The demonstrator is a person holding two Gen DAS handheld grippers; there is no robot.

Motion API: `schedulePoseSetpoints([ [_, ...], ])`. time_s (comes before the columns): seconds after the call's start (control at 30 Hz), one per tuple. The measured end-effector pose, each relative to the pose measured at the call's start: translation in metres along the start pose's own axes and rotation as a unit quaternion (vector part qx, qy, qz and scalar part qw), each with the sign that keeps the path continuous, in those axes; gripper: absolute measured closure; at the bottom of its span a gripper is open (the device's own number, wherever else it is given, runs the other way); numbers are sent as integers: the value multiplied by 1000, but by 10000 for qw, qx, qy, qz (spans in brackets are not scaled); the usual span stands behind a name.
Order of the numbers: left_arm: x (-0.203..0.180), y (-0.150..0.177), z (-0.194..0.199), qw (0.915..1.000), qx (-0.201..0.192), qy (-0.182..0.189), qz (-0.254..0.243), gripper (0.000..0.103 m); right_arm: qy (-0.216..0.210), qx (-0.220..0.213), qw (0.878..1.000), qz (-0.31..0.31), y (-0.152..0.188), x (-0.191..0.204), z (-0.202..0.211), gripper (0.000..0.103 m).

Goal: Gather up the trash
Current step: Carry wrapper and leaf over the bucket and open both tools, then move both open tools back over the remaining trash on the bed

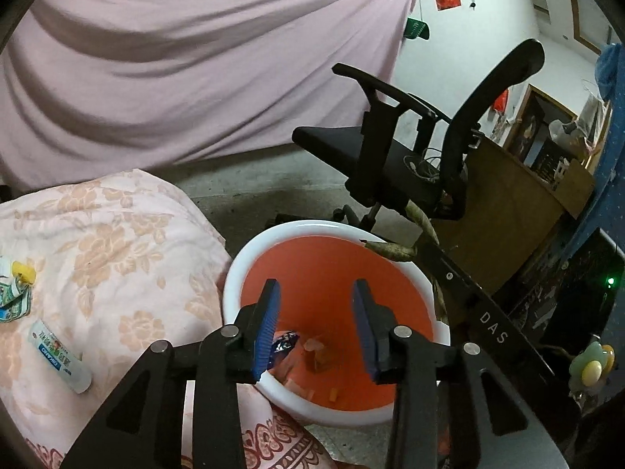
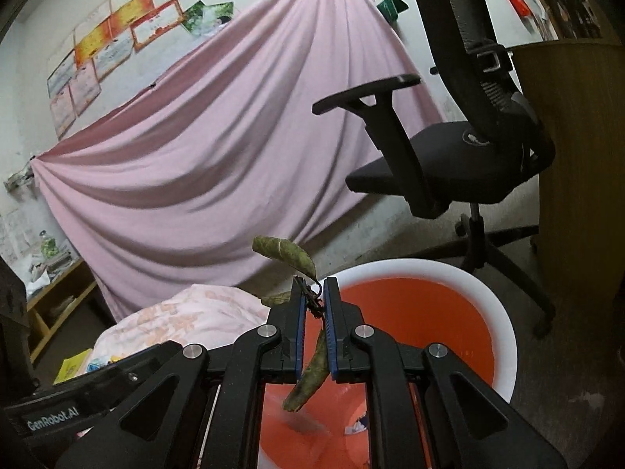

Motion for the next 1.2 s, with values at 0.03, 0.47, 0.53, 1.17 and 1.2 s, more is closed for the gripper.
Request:
schedulePoseSetpoints([
  [0.03, 2, 0, 1, 10000, -11, -14, 19, 70, -2, 37, 10000, 16, 1, 0, -1, 94],
  [0.47, 37, -9, 56, 9950, -840, -504, 210, 49, -195, -438, 9988, 124, -11, 26, 10, 34],
  [0.53, 45, -12, 70, 9916, -1113, -602, 282, 42, -286, -695, 9971, 134, -16, 34, 18, 23],
  [1.17, 116, 6, 189, 9403, -2624, -2126, 426, 4, -983, -1843, 9748, 783, -27, 124, 61, 0],
  [1.2, 120, 7, 193, 9382, -2657, -2176, 426, 4, -1000, -1871, 9739, 804, -27, 128, 62, 0],
])
Point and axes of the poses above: each gripper's, at about its wrist camera, not at the fingertips, and z roughly against the way its jaws point, x to its left, y to its underside, the point moved 8 cm from there along -z, roughly the way its jaws point, and after that the axes turned 2 degrees about x, right-handed, at the moved point
